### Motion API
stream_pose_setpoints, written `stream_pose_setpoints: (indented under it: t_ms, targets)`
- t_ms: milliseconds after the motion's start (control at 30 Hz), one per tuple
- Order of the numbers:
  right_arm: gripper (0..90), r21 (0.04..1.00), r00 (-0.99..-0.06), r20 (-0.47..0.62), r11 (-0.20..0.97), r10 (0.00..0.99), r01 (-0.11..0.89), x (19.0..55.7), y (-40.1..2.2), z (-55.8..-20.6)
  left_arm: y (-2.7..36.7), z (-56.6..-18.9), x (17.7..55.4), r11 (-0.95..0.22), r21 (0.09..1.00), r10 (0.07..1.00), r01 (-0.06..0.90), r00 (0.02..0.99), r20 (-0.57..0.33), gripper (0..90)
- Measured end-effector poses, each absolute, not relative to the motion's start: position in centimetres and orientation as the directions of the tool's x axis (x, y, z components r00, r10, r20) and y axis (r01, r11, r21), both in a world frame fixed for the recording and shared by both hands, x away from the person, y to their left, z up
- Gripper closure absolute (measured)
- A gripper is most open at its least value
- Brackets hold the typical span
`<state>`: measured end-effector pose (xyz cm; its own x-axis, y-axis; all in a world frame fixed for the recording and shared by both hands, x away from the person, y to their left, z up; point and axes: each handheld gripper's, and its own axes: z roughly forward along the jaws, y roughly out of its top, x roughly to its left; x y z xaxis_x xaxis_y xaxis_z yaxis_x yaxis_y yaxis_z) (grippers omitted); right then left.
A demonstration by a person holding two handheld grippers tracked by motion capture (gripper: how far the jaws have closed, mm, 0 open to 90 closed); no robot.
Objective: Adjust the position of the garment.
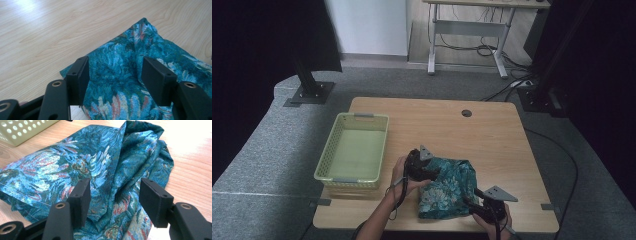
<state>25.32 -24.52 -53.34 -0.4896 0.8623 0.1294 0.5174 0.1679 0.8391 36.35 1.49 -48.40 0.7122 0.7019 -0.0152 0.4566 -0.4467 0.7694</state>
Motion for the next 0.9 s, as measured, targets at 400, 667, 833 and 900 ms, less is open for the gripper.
stream_pose_setpoints:
  t_ms: [400, 667, 833, 900]
  targets:
    - [43.6, 0.843, -0.534, 0.086, 0.225, 0.841, 0.489, 25.6, -23.4, -52.7, 1.5, -50.1, 37.7, -0.435, 0.778, 0.704, 0.454, 0.710, -0.021, 39.5]
    - [43.5, 0.811, -0.560, 0.065, 0.283, 0.826, 0.512, 26.8, -21.6, -52.7, 1.2, -51.5, 38.8, -0.405, 0.763, 0.717, 0.504, 0.693, -0.077, 41.4]
    - [42.9, 0.812, -0.558, 0.021, 0.311, 0.830, 0.494, 27.4, -20.1, -52.8, 0.9, -52.4, 39.3, -0.418, 0.747, 0.722, 0.518, 0.688, -0.073, 41.5]
    - [42.9, 0.816, -0.560, 0.022, 0.309, 0.828, 0.489, 27.6, -19.7, -52.7, 0.9, -52.7, 39.4, -0.423, 0.740, 0.726, 0.523, 0.685, -0.070, 42.1]
